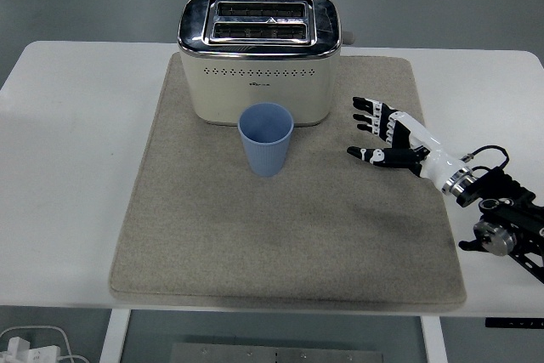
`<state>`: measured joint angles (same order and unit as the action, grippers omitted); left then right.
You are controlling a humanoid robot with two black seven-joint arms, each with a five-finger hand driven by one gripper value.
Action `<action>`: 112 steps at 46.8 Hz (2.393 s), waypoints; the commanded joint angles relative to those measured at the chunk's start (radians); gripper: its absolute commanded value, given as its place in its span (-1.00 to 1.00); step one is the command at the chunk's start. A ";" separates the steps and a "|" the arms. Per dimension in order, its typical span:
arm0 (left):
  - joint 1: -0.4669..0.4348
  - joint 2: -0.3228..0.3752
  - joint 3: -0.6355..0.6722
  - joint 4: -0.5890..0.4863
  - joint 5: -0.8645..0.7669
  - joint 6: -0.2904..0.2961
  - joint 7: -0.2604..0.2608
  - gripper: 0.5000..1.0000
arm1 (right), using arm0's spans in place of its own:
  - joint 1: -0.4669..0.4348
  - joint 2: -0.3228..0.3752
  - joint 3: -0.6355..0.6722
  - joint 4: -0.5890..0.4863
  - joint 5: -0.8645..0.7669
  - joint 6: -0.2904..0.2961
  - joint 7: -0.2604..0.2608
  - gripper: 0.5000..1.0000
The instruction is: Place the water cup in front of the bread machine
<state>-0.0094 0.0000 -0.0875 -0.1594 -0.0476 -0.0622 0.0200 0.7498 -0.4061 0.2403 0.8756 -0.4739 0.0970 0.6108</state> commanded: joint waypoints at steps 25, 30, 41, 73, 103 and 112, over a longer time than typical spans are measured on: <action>0.000 0.000 0.002 0.000 0.002 -0.001 0.000 1.00 | 0.011 -0.261 0.034 -0.018 0.095 0.159 0.000 0.70; 0.000 0.000 0.002 -0.002 0.002 -0.001 0.000 1.00 | 0.014 -0.272 0.039 -0.032 0.136 0.164 0.000 0.69; 0.000 0.000 0.003 -0.002 0.002 -0.001 0.000 1.00 | 0.039 -0.244 0.073 -0.037 0.166 0.136 0.000 0.69; 0.000 0.000 0.002 0.001 0.000 0.001 0.000 1.00 | 0.194 0.185 0.099 -0.348 0.296 -0.025 -0.140 0.69; 0.000 0.000 0.002 0.000 0.002 0.001 0.000 1.00 | 0.267 0.199 0.102 -0.435 0.658 -0.120 -0.327 0.68; 0.000 0.000 0.000 0.000 0.000 0.001 0.000 1.00 | 0.269 0.228 0.137 -0.435 0.656 -0.115 -0.298 0.69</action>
<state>-0.0092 0.0000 -0.0859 -0.1596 -0.0465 -0.0613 0.0199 1.0204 -0.1816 0.3584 0.4403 0.1836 -0.0235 0.3106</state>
